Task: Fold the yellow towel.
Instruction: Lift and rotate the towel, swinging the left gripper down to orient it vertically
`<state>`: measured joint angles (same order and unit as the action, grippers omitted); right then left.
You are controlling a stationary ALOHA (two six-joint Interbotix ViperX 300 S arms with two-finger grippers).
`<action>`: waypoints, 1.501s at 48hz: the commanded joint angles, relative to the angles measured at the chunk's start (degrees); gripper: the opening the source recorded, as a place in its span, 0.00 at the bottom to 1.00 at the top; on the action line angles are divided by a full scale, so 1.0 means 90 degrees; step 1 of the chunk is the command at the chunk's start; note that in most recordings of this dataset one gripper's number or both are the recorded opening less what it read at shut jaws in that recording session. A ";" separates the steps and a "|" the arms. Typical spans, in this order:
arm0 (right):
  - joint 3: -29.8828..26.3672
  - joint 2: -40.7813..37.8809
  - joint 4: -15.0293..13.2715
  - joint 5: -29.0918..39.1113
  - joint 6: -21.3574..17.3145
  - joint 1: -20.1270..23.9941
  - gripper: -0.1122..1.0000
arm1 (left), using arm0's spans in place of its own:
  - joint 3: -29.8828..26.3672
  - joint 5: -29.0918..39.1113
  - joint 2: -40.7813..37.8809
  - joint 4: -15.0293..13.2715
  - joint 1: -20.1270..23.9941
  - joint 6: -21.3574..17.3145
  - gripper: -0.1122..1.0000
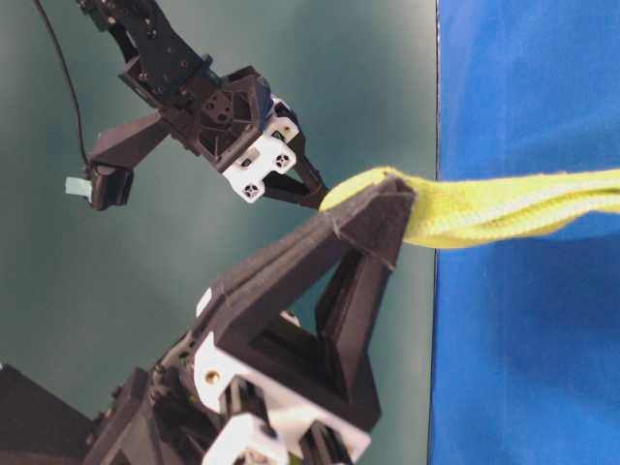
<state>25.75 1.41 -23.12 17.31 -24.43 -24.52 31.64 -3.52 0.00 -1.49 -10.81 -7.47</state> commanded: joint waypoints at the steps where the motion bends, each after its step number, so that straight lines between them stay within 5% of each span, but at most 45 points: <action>1: -0.0039 0.0146 -0.0059 0.0000 0.0010 -0.0166 0.12 | -0.0254 -0.0049 0.0029 0.0010 -0.0225 -0.0049 0.11; 25: 0.1963 0.1865 -0.0059 0.0039 -0.0078 -0.0635 0.12 | -0.2207 -0.0225 -0.1660 0.0010 -0.0205 -0.0430 0.11; 36: 0.2305 0.2187 -0.0059 0.0264 -0.0068 -0.0635 0.12 | -0.2695 -0.0361 -0.2236 0.0000 -0.0195 -0.0420 0.11; 46: 0.2021 0.1563 -0.0059 -0.0049 -0.0068 -0.0635 0.12 | -0.2129 -0.0449 -0.2051 0.0010 -0.0156 -0.0127 0.11; 61: 0.0977 0.0127 -0.0059 -0.0518 -0.0068 -0.0400 0.12 | -0.0264 -0.1367 -0.1377 -0.0020 -0.0205 0.0332 0.11; 72: 0.0322 -0.0566 -0.0049 -0.0527 -0.0068 -0.0156 0.12 | 0.0488 -0.1680 -0.1094 -0.0020 -0.0225 0.0781 0.11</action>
<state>31.38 -3.52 -23.29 12.92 -24.96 -25.84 35.42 -17.67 -12.22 -1.76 -10.99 -0.79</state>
